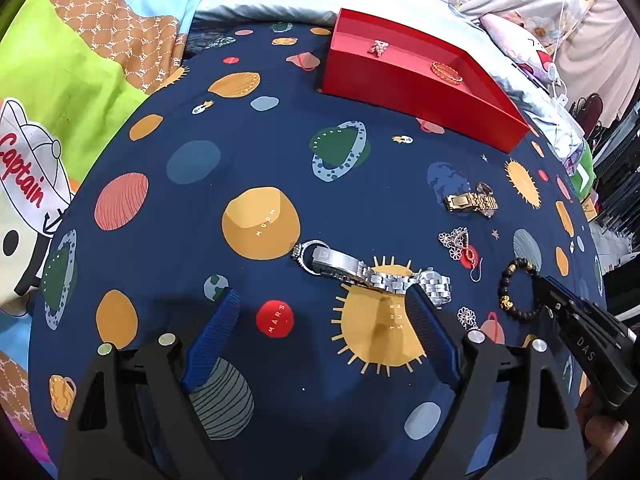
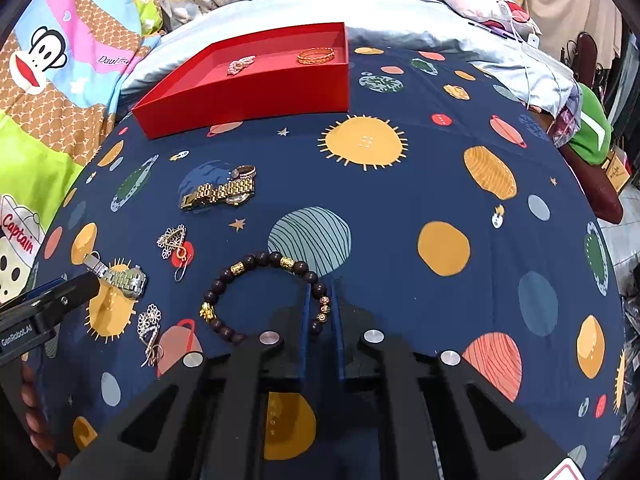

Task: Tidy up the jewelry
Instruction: 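Grasp the black bead bracelet with the right gripper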

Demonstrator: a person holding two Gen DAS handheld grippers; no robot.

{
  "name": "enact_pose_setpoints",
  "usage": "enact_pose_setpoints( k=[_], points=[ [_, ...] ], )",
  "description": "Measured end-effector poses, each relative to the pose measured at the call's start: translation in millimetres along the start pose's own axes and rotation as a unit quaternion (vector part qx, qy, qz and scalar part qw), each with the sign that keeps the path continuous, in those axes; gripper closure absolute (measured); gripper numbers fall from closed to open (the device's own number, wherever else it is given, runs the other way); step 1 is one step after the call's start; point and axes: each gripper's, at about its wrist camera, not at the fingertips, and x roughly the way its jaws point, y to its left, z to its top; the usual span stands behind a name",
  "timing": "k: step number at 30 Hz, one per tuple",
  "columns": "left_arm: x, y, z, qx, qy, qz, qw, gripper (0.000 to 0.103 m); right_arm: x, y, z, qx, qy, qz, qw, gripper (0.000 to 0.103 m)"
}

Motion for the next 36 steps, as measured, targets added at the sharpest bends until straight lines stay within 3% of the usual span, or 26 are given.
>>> enact_pose_setpoints(
  k=[10,17,21,26,36],
  points=[
    [5,-25,7,-0.006,0.004,-0.015,0.9999,0.021,-11,-11,-17,0.021,0.004,0.009,1.0,0.096],
    [24,-51,13,0.004,-0.002,0.051,0.9987,0.021,-12,-13,-18,0.029,0.003,0.016,0.999,0.096],
    [22,-54,5,0.028,0.001,0.061,0.9978,0.023,-13,-14,-20,0.03,0.005,0.021,0.999,0.096],
    [12,-47,-9,0.061,0.001,0.066,0.996,0.036,-14,-15,-21,0.033,0.008,0.027,0.999,0.096],
    [-4,-23,-19,0.055,-0.01,0.039,0.9977,0.074,-16,-13,-26,0.033,0.009,0.032,0.999,0.096]
  ],
)
